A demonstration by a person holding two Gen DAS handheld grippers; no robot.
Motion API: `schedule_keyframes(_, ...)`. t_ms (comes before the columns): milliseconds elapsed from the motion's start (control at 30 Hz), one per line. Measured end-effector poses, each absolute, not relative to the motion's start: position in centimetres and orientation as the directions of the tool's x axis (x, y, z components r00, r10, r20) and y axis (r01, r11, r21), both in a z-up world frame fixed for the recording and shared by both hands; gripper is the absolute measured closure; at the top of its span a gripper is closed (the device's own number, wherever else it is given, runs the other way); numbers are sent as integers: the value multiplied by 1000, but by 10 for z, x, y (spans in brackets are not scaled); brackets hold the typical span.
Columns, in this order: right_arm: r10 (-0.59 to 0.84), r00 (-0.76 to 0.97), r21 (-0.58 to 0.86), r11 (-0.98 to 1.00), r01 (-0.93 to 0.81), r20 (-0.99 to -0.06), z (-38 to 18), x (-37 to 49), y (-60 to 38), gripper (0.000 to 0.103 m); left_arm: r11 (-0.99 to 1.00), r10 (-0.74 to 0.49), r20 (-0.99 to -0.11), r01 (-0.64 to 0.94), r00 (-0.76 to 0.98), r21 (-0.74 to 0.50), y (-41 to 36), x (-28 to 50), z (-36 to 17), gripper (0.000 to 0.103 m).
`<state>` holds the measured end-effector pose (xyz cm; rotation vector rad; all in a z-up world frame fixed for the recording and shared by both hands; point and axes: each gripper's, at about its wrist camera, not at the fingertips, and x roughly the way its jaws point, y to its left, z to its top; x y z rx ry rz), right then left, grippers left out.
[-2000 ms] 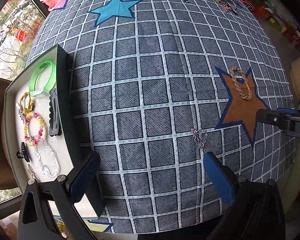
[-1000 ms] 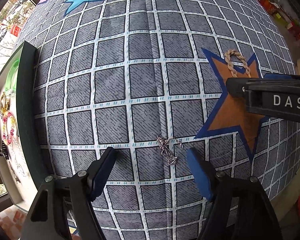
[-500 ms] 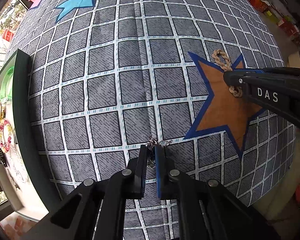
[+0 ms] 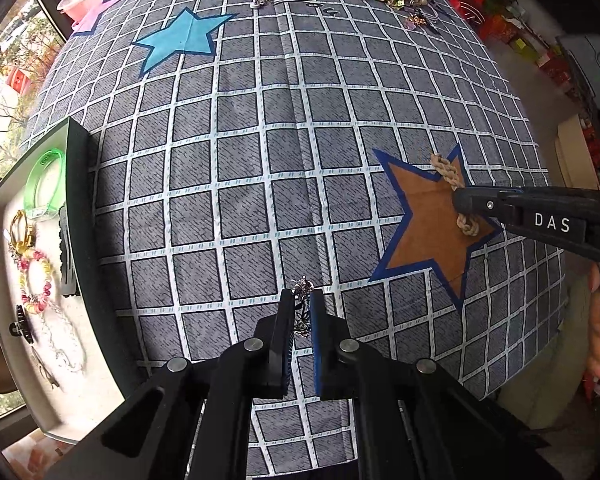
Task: Organize jewelry
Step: 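Grasp the silver charm with the left tool while the right tool grasps the brown braided bracelet, then carry the charm and braided bracelet into the white box and open both tools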
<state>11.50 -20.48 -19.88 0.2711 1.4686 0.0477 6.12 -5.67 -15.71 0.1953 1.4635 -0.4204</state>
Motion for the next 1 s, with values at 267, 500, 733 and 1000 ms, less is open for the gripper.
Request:
schedule_keyframes(267,241,109,258,947,190,-964,-179,80,-226,91,920,-170,-981,370,88,-126,-16,52,-138,88)
schedule_keyframes(500,245,113,262,949,174,-963,-158,63,-214,91,936,-170,-977,331,128,-120,20,50,-121,88)
schedule_keyframes(733,252,119,264,959,104,-960,-142,69,-176,91,952,-171,-971,281,166,-119,48,48,-112,88)
schedule_keyframes(1000,265,115,266,964,-6,-957,-127,79,-125,91,971,-165,-967,205,193,-124,94,43,-108,88)
